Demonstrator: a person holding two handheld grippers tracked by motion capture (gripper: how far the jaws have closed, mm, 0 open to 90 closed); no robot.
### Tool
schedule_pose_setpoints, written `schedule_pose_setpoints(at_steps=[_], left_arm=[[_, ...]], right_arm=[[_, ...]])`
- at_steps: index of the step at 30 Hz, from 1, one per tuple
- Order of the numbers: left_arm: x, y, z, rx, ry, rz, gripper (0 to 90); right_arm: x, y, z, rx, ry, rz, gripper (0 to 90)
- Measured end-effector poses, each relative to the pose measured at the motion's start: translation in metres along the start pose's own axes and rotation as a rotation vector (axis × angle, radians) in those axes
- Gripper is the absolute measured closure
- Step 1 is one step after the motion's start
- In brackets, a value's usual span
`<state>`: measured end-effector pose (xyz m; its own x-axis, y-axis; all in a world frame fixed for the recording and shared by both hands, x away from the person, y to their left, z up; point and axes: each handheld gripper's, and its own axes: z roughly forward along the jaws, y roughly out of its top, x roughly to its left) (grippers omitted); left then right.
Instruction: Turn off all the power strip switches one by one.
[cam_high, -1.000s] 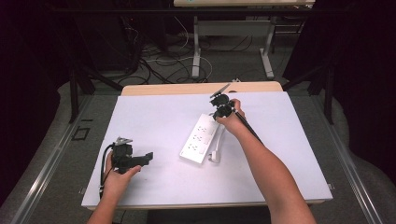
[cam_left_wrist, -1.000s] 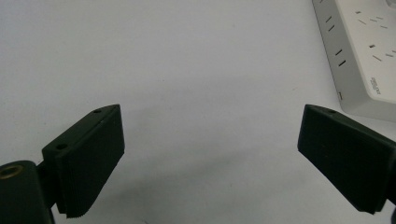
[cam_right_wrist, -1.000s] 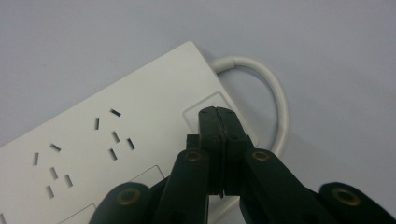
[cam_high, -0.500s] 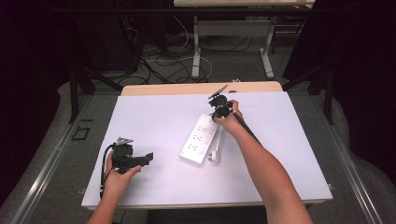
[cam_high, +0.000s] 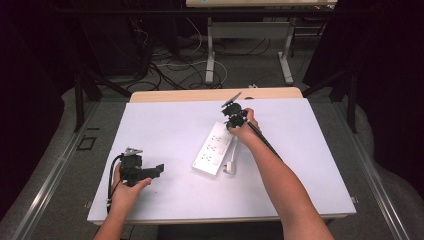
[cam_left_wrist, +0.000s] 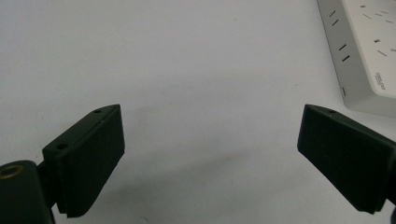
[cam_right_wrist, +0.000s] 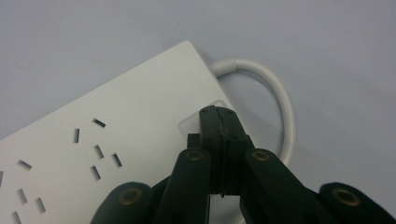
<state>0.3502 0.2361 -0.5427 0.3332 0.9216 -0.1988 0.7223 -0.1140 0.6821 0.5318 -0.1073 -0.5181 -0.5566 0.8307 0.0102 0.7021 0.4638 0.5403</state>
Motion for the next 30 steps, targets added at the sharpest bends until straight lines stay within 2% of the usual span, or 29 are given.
schedule_pose_setpoints(at_steps=[1, 2, 4, 5, 7, 8, 9, 10, 12, 14, 16, 17, 19, 20, 21, 23, 24, 26, 27, 29, 30], left_arm=[[0.0, 0.0, 0.0, 0.002, 0.001, 0.001, 7.7], [0.0, 0.0, 0.0, 0.002, 0.001, 0.001, 7.7], [0.001, 0.0, 0.0, 0.006, 0.0, 0.004, 7.7], [0.001, 0.0, 0.0, 0.005, -0.001, 0.001, 7.7], [0.001, 0.0, 0.0, 0.005, 0.0, -0.004, 7.7], [0.001, 0.0, 0.0, 0.005, 0.0, -0.004, 7.7], [0.001, 0.0, 0.0, 0.005, 0.0, -0.004, 7.7], [0.001, 0.0, 0.0, 0.004, 0.0, -0.004, 7.7], [0.001, 0.0, 0.0, 0.005, 0.001, -0.006, 7.7], [0.001, 0.0, 0.0, 0.003, 0.001, -0.006, 7.7], [0.001, 0.001, 0.0, 0.012, -0.002, -0.003, 7.7], [0.001, 0.001, 0.0, 0.012, -0.002, -0.003, 7.7], [0.001, 0.001, 0.0, 0.014, -0.003, -0.003, 7.7], [0.001, 0.001, 0.0, 0.013, -0.004, -0.002, 7.7], [0.001, 0.001, 0.0, 0.013, -0.004, -0.002, 7.7], [0.001, 0.001, 0.0, 0.012, -0.001, -0.003, 7.7], [0.001, 0.0, 0.001, 0.004, 0.001, -0.005, 7.7], [0.001, 0.001, 0.0, 0.014, 0.0, -0.003, 7.7], [0.001, 0.001, 0.0, 0.013, 0.001, -0.004, 7.7], [0.001, 0.001, 0.001, 0.013, -0.001, -0.004, 7.7], [0.001, 0.001, 0.0, 0.022, -0.004, -0.001, 7.7]], right_arm=[[-0.002, -0.001, 0.0, -0.01, 0.008, 0.008, 90.0], [-0.002, -0.001, -0.003, 0.017, 0.011, 0.028, 90.0], [-0.005, -0.002, -0.004, -0.01, 0.02, 0.036, 90.0], [-0.004, -0.001, -0.005, 0.002, 0.026, 0.069, 90.0], [-0.005, -0.002, -0.006, 0.004, 0.035, 0.064, 90.0], [-0.006, -0.002, -0.008, 0.033, 0.024, 0.052, 90.0], [-0.006, -0.002, -0.008, 0.033, 0.024, 0.052, 90.0], [-0.005, -0.002, -0.011, 0.055, 0.03, 0.068, 90.0], [-0.006, -0.003, -0.012, 0.062, 0.027, 0.057, 90.0], [-0.006, -0.005, -0.011, 0.021, 0.046, 0.058, 90.0], [-0.006, -0.005, -0.012, 0.027, 0.051, 0.054, 90.0], [-0.005, -0.005, -0.015, 0.051, 0.054, 0.056, 90.0], [-0.005, -0.005, -0.014, 0.031, 0.063, 0.065, 90.0], [-0.004, -0.005, -0.018, 0.054, 0.064, 0.057, 90.0], [-0.004, -0.005, -0.018, 0.054, 0.064, 0.057, 90.0], [-0.003, -0.007, -0.017, 0.019, 0.083, 0.051, 90.0], [-0.003, -0.007, -0.018, 0.026, 0.083, 0.03, 90.0], [-0.001, -0.007, -0.02, 0.037, 0.087, 0.031, 90.0], [0.001, -0.009, -0.02, 0.043, 0.088, 0.011, 90.0], [0.003, -0.009, -0.021, 0.06, 0.097, 0.018, 90.0], [0.005, -0.011, -0.02, 0.045, 0.108, -0.012, 90.0]])
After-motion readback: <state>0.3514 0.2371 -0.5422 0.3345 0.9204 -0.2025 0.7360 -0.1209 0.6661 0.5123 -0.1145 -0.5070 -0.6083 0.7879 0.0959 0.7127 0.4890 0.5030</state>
